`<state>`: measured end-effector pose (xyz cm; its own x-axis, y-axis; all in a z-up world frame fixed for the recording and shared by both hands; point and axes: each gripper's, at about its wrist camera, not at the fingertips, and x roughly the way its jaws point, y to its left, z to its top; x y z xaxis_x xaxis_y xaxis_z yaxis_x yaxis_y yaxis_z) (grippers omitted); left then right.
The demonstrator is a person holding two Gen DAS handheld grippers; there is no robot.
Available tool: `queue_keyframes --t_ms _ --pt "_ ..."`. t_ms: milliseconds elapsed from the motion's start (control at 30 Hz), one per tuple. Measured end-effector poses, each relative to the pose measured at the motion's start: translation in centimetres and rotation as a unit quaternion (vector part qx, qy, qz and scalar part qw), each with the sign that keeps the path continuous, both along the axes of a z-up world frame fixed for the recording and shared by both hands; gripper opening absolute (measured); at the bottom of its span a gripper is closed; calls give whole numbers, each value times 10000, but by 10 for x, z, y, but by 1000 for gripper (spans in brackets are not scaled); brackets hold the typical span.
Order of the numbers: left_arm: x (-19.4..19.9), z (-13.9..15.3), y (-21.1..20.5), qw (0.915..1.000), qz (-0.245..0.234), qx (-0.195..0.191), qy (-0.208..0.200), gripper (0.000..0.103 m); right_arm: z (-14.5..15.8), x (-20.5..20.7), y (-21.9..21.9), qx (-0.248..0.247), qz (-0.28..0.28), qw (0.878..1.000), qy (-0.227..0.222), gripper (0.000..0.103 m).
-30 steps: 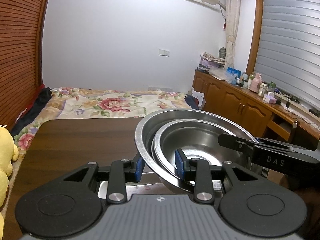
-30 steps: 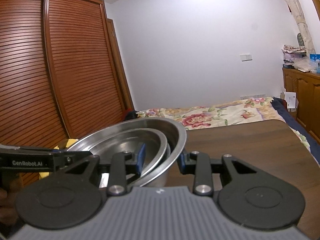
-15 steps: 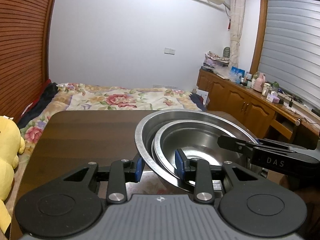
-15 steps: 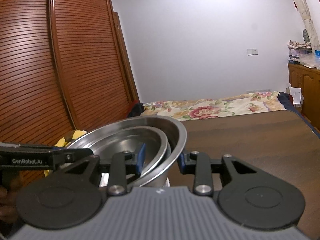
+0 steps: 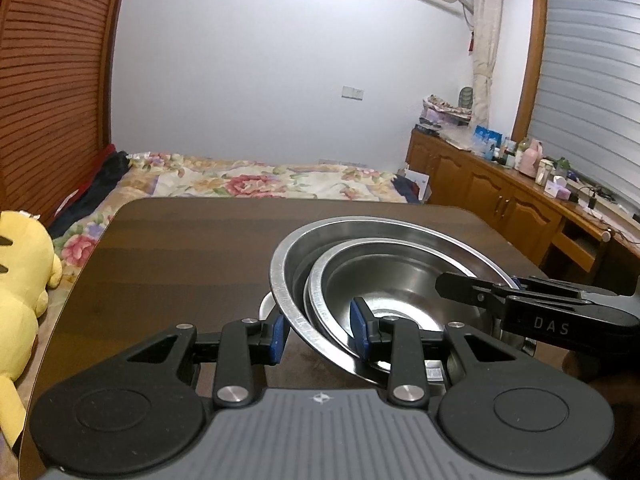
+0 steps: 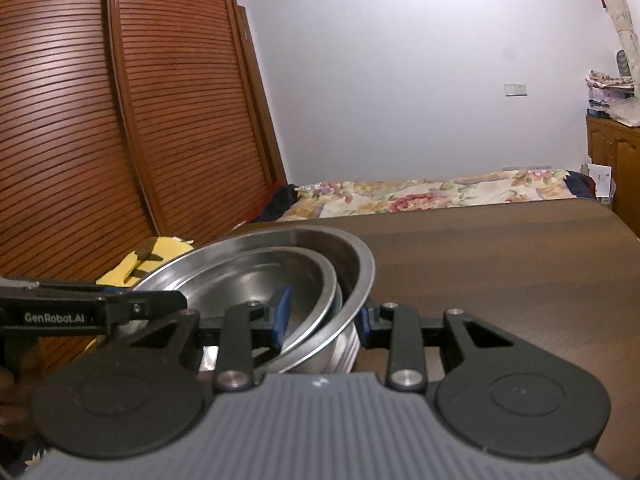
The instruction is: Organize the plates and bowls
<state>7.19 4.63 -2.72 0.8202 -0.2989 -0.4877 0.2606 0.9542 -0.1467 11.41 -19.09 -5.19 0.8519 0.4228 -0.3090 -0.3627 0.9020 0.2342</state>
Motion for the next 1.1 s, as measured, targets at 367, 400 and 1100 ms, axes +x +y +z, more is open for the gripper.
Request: queue_keyframes --t_ms 367,400,1100 --pt "1 -16 5 9997 96 -3 209 36 -9 0 7 -116 72 9998 153 35" --pt "1 -17 5 9997 100 12 208 36 -10 0 7 -126 82 9998 148 35" --pt "-1 -21 7 9996 220 109 130 52 -12 2 13 -346 30 9989 317 53"
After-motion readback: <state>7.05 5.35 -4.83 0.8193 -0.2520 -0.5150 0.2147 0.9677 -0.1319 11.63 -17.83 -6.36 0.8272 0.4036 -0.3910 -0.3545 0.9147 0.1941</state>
